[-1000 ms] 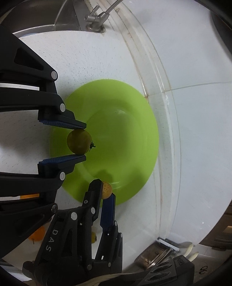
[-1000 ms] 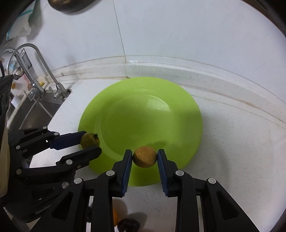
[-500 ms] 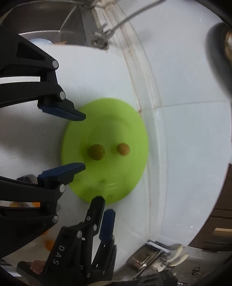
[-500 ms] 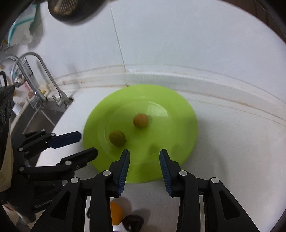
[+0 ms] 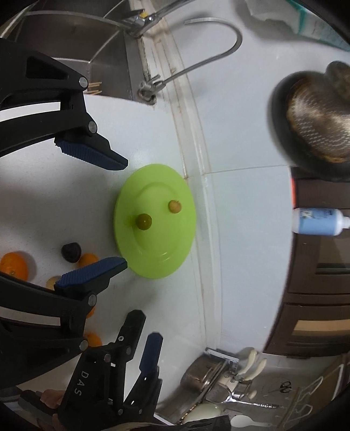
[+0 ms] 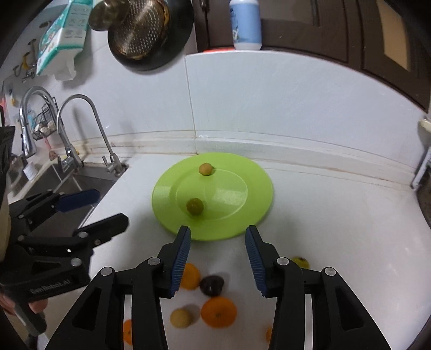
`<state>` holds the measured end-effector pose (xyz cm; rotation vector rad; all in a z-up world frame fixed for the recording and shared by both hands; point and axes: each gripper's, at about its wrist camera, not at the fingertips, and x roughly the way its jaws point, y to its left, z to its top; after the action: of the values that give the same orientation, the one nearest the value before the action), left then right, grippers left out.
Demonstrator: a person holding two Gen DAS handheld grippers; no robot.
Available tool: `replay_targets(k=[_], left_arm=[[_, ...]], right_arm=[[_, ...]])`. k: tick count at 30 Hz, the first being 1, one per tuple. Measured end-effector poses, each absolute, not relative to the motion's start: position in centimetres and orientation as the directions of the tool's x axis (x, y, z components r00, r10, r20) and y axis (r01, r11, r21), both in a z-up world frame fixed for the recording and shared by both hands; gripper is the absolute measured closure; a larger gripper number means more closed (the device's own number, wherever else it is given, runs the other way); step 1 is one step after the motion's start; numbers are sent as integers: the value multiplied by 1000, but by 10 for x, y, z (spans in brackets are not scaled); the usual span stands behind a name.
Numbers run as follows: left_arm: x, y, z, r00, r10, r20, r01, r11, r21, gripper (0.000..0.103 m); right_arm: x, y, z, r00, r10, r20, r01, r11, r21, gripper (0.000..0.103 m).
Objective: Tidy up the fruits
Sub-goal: 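Withdraw both open tools from the plate toward the remaining fruits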
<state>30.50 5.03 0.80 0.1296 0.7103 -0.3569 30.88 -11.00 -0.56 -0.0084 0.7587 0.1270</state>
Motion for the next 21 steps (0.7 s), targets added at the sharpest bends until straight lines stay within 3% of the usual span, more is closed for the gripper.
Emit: replay_targets(k=[2, 10, 21], left_arm=[[298, 51, 12, 709, -276, -650, 363, 932, 0, 34], [260, 55, 14, 734, -272, -622, 349, 937, 2, 28], [220, 49, -10, 733, -266, -627, 352, 936, 13, 24]], right_arm=[[298, -112, -2, 735, 89, -672, -97, 995, 26, 50], [259, -118, 3, 773, 16, -634, -18, 1000, 3, 46], [214, -126, -9, 785, -43, -618, 33, 999, -28, 46]])
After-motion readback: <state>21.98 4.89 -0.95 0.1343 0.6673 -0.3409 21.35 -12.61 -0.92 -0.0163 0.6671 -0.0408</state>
